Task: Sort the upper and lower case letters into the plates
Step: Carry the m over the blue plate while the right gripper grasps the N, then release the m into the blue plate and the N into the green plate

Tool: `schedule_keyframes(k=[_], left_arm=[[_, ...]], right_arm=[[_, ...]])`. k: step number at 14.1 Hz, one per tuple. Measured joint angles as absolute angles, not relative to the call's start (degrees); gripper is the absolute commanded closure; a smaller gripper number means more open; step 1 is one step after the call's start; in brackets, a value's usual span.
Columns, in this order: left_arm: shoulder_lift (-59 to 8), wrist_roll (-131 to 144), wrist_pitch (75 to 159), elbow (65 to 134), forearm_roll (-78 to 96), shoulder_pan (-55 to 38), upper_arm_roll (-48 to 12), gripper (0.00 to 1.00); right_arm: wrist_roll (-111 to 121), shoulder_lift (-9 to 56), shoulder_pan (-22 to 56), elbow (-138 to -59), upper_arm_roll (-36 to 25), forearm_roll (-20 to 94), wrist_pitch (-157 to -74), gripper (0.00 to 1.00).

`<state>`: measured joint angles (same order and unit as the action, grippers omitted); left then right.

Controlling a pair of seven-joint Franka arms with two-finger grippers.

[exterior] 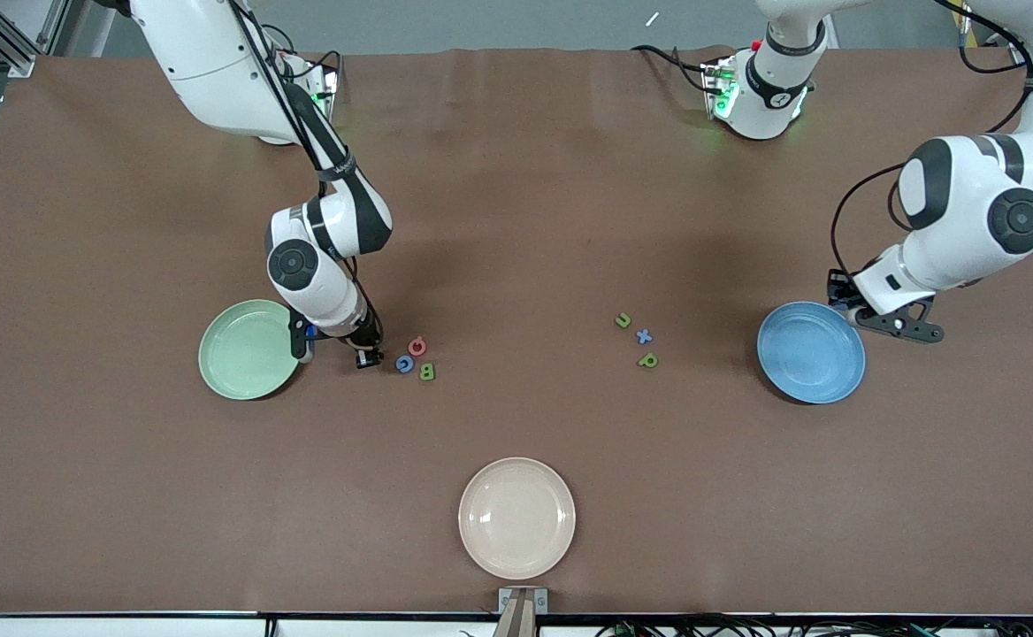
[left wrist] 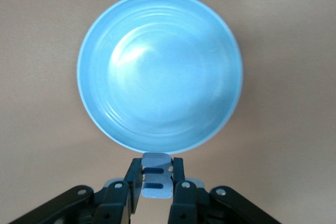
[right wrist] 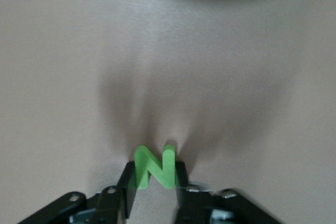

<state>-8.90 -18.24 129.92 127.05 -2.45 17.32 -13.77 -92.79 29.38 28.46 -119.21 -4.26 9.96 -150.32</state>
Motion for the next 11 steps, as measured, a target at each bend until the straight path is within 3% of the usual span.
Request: schedule_keyframes(k=[7,11], left_arm=[[-18.5,-14.2,140.1,127.1,-9.9,19.0,-13.9,0.90],[-22.2,-13.2,143.5,126.3,-10.5,19.0,-13.9,0.89]], right_arm=[[-77.6,24.2,22.6,-115.1,-5.4,10.0,-129.7,1.00],[-65.4,20.3,15.6,-118.0,-5.7,10.0,-126.1,1.00]])
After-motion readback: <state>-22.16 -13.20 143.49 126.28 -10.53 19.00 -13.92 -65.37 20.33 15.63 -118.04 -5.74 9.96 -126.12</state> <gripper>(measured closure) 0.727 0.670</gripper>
